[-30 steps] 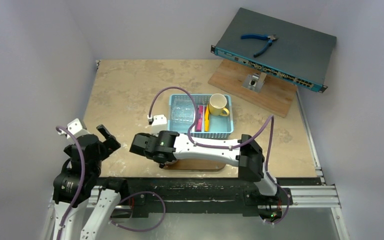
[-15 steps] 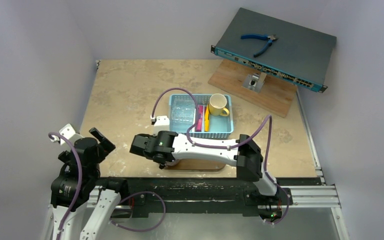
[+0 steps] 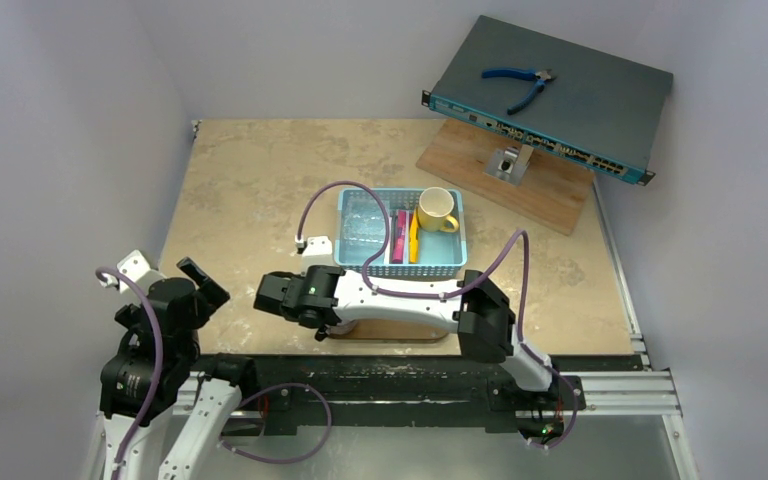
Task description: Prepare toiletry sets of a toothbrush and toothpaste on the tray
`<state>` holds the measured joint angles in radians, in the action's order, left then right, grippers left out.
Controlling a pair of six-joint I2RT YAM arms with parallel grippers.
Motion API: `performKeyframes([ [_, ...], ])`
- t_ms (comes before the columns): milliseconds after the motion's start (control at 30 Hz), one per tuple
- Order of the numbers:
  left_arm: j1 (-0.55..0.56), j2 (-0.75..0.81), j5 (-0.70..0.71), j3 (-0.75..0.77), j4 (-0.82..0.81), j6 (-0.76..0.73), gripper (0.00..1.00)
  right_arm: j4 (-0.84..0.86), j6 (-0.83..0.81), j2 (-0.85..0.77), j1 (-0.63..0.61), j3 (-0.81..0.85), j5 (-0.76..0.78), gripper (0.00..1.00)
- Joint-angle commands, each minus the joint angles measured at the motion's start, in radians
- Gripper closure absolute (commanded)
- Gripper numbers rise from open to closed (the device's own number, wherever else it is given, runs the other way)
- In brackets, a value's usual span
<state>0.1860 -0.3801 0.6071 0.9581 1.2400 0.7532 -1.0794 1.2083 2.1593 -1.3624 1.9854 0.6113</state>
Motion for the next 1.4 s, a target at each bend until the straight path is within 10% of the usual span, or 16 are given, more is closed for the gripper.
performKeyframes([
  [0, 0.007, 0.010, 0.026, 0.031, -0.008, 0.018, 0.04, 0.010, 0.014, -0.026, -0.003, 0.053, 0.033, 1.00],
  [1367, 0.012, -0.012, 0.016, 0.031, -0.013, 0.005, 0.05, 0.082, -0.056, -0.080, -0.003, -0.003, -0.001, 0.80],
])
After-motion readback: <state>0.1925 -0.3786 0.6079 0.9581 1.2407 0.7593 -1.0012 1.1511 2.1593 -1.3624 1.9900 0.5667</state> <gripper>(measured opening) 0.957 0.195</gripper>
